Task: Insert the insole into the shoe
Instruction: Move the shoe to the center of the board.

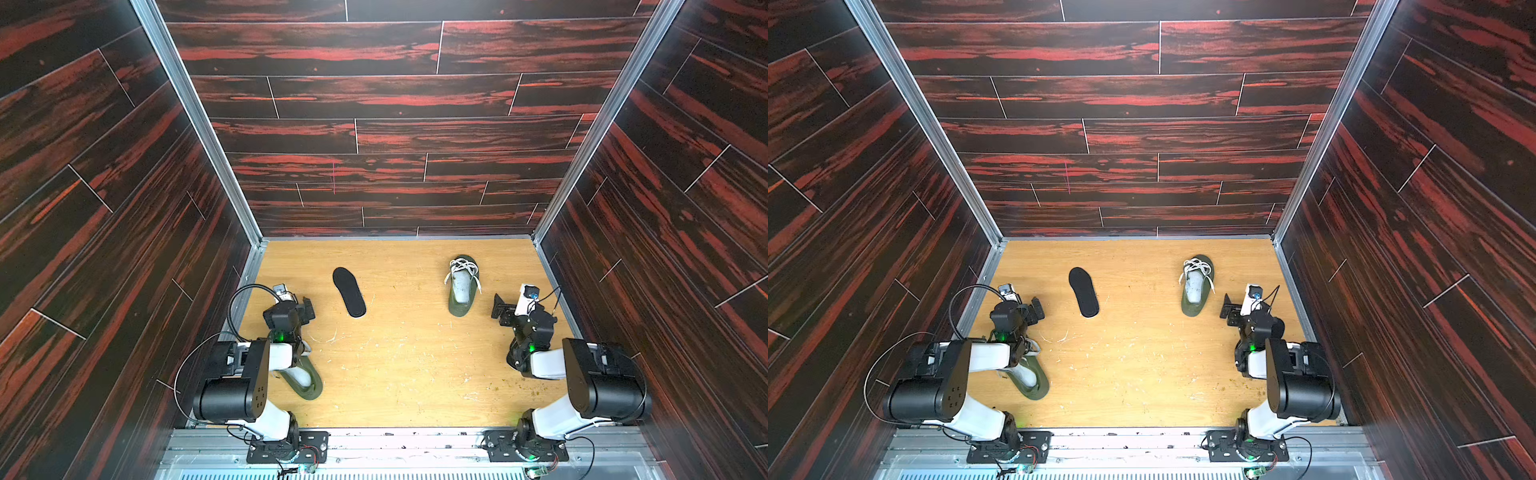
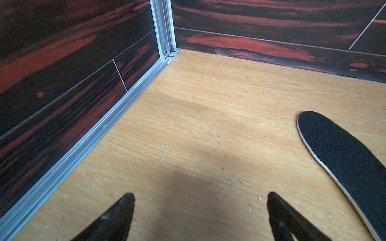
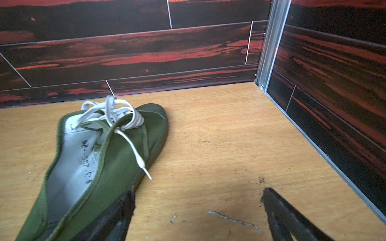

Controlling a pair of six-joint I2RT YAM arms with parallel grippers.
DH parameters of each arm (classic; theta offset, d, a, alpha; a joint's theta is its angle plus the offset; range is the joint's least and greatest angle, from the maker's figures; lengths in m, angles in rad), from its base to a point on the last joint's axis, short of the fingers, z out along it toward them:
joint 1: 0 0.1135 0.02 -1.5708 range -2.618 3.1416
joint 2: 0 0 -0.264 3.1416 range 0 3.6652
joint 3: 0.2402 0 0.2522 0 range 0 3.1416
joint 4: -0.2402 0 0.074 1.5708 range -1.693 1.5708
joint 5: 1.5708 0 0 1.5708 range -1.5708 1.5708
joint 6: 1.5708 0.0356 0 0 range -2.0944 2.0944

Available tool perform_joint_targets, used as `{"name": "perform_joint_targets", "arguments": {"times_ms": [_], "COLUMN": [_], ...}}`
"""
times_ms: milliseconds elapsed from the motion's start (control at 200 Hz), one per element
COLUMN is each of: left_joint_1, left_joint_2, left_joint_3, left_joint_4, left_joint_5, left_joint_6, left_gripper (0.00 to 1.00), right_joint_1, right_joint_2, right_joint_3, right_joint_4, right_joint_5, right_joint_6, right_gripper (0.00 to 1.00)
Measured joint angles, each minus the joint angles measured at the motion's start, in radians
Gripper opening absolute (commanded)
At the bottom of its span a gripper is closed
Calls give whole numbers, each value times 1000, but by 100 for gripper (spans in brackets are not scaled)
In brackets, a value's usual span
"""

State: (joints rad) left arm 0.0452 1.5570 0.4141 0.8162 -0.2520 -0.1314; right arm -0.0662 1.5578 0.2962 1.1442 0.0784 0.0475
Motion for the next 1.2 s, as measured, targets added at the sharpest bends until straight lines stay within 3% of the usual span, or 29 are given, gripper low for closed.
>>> {"name": "perform_joint_targets", "arguments": {"times_ms": [952, 1197], "left_joint_1": [1, 3], "left_joint_2": [-2, -154], "left_joint_3": [3, 166], "left_joint_4": [-12, -290], "left_joint_5": [-3, -80], "left_joint_6": [-8, -69], "left_gripper": [100, 100], "right_joint_1": [-3, -2], "right_joint_2": [-1, -186], "right_joint_3": [1, 138], "right_joint_4": [-19, -330], "right_joint_5": [-24, -24], "right_joint_6": [0, 23], "right_gripper": [98, 98]}}
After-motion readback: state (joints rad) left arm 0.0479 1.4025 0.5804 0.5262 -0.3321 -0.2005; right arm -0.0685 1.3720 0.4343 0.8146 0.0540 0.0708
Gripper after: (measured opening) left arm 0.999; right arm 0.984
